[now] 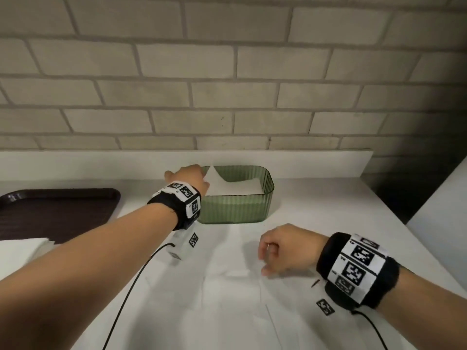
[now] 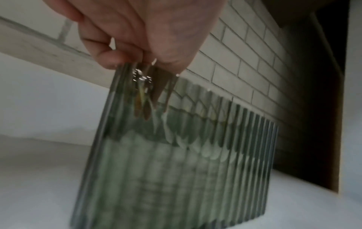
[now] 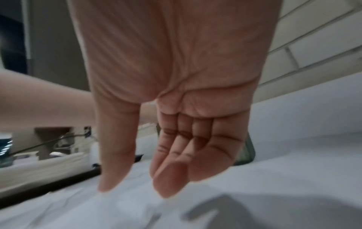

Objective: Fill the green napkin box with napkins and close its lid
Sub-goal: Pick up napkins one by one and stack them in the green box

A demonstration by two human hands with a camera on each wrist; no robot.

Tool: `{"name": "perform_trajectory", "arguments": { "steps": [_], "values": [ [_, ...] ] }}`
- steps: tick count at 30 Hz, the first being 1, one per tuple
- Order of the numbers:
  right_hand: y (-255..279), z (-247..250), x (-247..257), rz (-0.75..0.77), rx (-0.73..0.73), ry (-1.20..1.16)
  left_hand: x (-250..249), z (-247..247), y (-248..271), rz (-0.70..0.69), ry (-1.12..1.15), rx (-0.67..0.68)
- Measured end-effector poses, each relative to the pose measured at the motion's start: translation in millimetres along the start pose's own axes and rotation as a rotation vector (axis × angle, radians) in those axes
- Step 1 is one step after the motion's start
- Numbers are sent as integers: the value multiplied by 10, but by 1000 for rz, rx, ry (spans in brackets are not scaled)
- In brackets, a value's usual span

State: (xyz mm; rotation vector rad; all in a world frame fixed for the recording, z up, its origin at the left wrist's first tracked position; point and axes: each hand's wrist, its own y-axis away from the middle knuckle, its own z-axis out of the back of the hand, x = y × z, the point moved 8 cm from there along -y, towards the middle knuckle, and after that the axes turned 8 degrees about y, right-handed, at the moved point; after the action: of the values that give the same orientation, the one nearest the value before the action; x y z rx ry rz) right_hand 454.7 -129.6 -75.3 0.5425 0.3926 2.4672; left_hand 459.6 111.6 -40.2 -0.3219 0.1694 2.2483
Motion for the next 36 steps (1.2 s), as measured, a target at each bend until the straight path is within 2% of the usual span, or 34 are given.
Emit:
{"name": "perform_trajectory", "arguments": {
  "steps": [5,8,11,16,20,26,30,33,36],
  "values": [
    [128,-492,296,181,159,47,-38,-28,-11,-60,-105,-14],
    [138,-629,405,229,161,146,-58,-23,-11,-65,-109,9],
    [132,-669,455,235,142,166,-101,11,9,-100,-22,-7],
    [111,-721,466,205,158,109,-120,169,91,-116,242,-128],
    [104,-693,449,173,166,71,-240,336,354,-248,332,-196],
    [103,-339,337,126,130,12,-270,280,1006,-475,373,22],
    [128,58,238,84,56,-265,-108,47,1372,-503,311,246],
    [149,432,164,75,-88,-213,47,-230,1572,-462,277,469],
    [169,913,120,54,-342,24,170,-480,1721,-428,199,565]
  ]
}}
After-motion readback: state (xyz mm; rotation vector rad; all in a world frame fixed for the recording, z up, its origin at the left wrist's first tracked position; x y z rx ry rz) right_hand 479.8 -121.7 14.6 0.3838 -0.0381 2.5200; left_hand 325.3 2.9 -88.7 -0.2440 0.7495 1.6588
